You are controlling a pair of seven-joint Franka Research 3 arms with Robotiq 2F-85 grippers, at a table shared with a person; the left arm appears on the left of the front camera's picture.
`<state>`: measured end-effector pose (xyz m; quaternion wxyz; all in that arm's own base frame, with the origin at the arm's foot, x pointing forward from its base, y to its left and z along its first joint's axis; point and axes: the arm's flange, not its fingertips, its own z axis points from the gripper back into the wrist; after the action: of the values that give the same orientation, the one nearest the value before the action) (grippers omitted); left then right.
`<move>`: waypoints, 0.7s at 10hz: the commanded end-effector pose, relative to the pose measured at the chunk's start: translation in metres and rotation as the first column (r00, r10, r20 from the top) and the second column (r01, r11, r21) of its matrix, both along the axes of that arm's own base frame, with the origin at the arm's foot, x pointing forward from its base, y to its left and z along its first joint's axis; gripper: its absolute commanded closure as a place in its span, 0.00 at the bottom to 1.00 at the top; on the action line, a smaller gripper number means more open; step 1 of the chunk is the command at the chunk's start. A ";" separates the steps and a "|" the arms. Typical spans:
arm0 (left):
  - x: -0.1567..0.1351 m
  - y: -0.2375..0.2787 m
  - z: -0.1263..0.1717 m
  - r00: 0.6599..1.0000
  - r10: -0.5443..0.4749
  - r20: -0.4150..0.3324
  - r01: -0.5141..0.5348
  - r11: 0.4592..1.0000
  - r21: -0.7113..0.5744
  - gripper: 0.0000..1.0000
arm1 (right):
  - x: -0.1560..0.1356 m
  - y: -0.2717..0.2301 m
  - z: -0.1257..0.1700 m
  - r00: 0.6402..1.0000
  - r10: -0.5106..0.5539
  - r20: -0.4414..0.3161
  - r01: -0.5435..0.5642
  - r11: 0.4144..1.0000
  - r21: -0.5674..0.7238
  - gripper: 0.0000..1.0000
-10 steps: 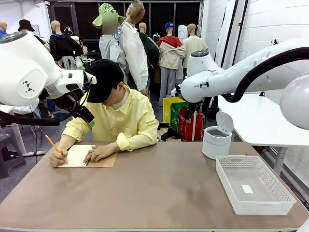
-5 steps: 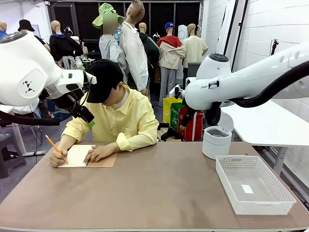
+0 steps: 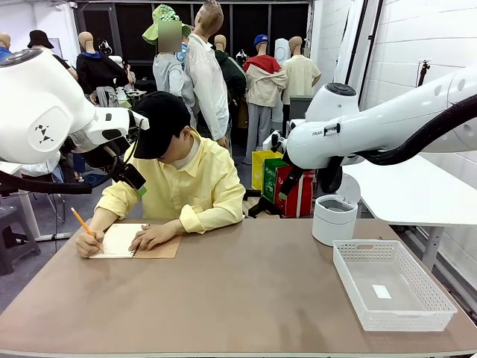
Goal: Sort the paper based on its condition.
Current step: If a person hands you a paper, place it in the Organizing basket , and if it's crumpled, put it in the Trash can.
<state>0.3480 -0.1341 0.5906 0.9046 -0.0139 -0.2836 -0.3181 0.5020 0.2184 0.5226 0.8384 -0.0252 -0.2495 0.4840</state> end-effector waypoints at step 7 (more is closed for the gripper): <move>0.000 0.001 0.001 1.000 0.005 0.000 -0.005 1.000 -0.001 0.00 | -0.077 -0.023 0.029 0.995 -0.102 -0.001 0.095 0.920 0.380 0.00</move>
<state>0.3480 -0.1341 0.5906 0.9045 -0.0139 -0.2836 -0.3181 0.4434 0.2087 0.5648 0.8639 0.0939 -0.3166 0.3803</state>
